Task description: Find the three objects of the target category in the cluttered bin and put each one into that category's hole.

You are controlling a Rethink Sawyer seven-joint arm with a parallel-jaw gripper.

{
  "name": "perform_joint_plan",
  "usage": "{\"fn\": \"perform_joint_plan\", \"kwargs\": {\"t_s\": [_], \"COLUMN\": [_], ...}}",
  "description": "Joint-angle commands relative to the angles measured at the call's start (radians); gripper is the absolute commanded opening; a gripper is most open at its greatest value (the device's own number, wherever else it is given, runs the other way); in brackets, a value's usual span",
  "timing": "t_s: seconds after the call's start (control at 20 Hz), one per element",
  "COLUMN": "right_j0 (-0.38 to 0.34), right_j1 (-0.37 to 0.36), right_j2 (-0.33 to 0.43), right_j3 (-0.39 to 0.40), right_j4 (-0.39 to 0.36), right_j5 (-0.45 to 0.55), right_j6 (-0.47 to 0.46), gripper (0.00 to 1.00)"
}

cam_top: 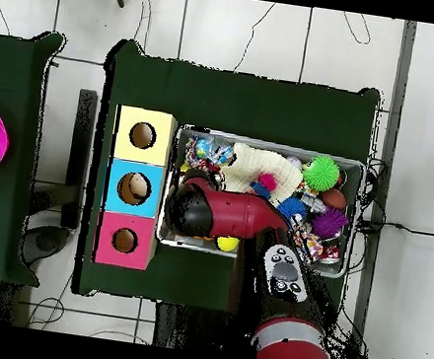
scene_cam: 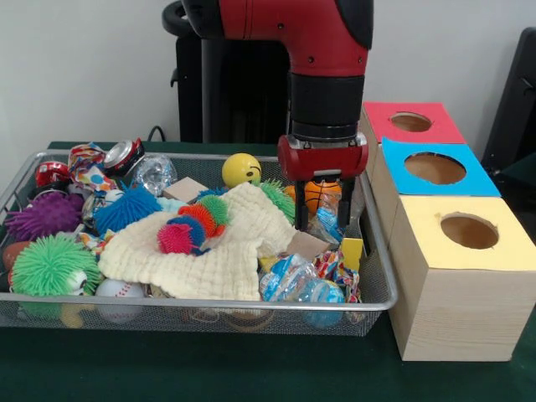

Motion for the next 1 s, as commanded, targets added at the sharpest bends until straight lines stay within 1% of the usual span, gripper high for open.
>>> {"fn": "perform_joint_plan", "kwargs": {"t_s": [0.05,0.2,0.3,0.65,0.8,1.0], "right_j0": [-0.018,-0.009,-0.009,-0.038,-0.038,-0.052], "right_j1": [0.071,0.094,0.091,0.085,0.085,0.096], "right_j2": [0.044,0.039,0.050,0.111,0.113,0.134], "right_j3": [-0.065,-0.081,-0.087,-0.074,-0.074,-0.062], "right_j4": [-0.046,-0.034,-0.026,-0.040,-0.042,-0.053], "right_j5": [-0.041,-0.041,-0.049,-0.137,-0.150,-0.204], "right_j6": [0.076,0.088,0.093,0.097,0.096,0.104], "gripper": [1.00,1.00,1.00,1.00,1.00,1.00]}}
